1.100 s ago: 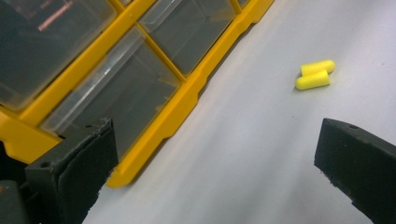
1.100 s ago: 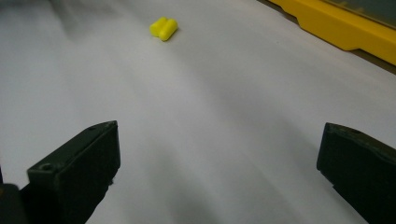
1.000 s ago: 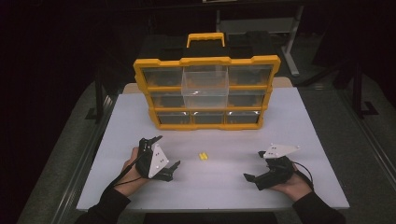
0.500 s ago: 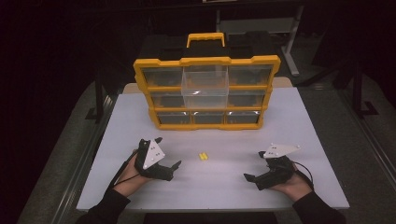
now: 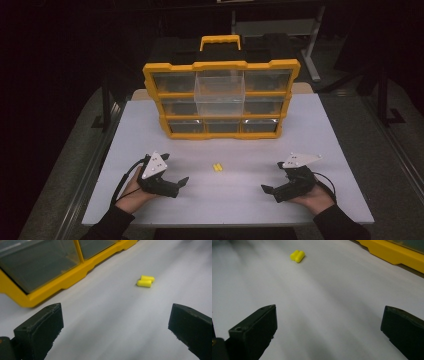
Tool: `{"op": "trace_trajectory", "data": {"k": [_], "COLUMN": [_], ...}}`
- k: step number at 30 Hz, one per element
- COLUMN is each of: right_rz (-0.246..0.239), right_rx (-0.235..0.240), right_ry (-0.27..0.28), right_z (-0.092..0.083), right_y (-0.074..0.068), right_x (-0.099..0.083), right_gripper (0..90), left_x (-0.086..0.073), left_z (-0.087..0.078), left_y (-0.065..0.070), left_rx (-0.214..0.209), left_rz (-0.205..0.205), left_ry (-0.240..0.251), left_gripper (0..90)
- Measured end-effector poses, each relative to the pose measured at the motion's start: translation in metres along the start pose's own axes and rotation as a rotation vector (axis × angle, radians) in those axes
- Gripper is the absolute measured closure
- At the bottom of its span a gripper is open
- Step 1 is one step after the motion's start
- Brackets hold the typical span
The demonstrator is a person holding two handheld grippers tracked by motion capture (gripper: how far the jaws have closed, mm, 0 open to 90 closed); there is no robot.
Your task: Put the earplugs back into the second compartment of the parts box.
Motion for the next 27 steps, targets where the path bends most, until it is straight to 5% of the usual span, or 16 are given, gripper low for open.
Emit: {"op": "trace_trajectory", "data": {"k": [8,27], "right_rz": [0.013,0.016], "right_rx": [-0.005,0.023], "right_ry": [0.001,-0.038], "right_z": [0.001,0.011], "right_y": [0.001,0.000], "right_x": [0.005,0.027], "right_gripper": [0.0,0.0], "left_x": [-0.008,-0.010], "left_z": [-0.010,-0.012], "left_y": [-0.008,-0.009], "left_rx": [-0.059,-0.080], "left_rz": [-0.100,-0.113], "left_ry": [0.004,-0.004], "left_gripper": [0.0,0.0]}}
Point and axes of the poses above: each handheld gripper's, and its own axes: z roughly forward along the jaws, x roughly out of its top, y roughly to its right, the point moved 6 cm from there along z, roughly forward along the jaws, and after that the axes turned 1 degree about x, right-handed, at the moved point
